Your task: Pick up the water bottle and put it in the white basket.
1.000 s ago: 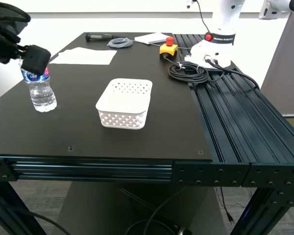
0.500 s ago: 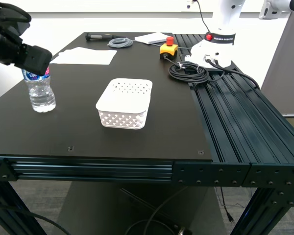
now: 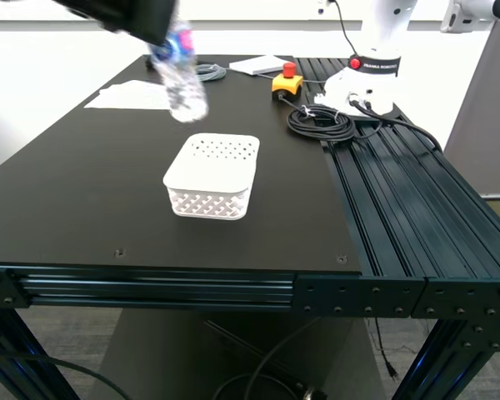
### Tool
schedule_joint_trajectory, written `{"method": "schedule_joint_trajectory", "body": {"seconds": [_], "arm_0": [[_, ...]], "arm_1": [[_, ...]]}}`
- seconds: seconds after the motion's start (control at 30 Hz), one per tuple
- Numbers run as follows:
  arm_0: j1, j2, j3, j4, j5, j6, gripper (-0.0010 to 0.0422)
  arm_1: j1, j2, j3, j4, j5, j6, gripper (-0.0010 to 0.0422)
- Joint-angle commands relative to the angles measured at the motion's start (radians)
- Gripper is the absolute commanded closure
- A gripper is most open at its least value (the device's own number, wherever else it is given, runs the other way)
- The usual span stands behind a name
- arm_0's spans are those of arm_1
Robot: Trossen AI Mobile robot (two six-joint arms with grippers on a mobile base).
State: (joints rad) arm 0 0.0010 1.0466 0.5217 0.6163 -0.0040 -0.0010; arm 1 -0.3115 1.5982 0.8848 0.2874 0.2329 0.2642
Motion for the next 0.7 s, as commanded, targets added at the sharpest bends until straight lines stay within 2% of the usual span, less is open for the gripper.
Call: {"method": "schedule_joint_trajectory", "body": {"seconds": [0.03,0.23,0.7], "arm_0": [[0.0,0.0,0.002,0.003,-0.002,0.0,0.0412],[0.0,0.0,0.002,0.002,-0.002,0.0,0.0412],[0.0,0.0,0.002,0.003,-0.002,0.0,0.0412]], "arm_1": [[-0.074,0.114,0.096,0.003,-0.09,0.027,0.0413],[-0.102,0.246,0.213,-0.063,-0.084,0.014,0.0413],[-0.163,0.215,0.209,-0.249,-0.086,0.016,0.0413]]}}
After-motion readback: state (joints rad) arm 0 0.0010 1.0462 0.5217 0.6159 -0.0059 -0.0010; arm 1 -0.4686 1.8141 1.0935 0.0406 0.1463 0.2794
